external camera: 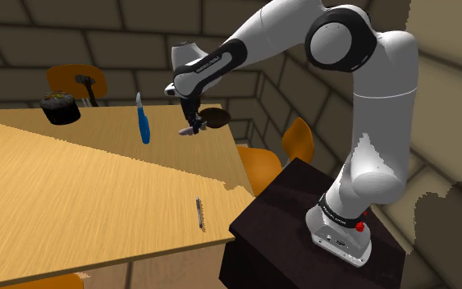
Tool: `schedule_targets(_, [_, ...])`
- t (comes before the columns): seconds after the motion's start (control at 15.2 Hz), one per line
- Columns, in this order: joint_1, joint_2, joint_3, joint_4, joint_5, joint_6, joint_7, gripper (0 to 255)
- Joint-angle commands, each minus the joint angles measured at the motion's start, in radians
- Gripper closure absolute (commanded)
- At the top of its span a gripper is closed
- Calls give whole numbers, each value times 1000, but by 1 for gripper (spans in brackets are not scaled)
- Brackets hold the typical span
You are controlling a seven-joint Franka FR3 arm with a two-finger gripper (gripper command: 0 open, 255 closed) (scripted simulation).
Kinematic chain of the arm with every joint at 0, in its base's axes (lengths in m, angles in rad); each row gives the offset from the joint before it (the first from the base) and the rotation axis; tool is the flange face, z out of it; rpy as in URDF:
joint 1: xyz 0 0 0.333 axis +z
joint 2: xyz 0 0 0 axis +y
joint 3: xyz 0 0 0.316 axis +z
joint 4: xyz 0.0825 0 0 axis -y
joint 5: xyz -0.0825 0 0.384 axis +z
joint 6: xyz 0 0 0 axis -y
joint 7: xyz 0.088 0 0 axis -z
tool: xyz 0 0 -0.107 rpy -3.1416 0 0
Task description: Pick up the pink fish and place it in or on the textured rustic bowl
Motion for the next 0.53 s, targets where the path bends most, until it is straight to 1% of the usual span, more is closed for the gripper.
schedule_targets(0.0, [-28,17,-11,33,3,-15,-40,255])
schedule_targets(0.46, [-131,113,-44,187,15,-66,-181,255])
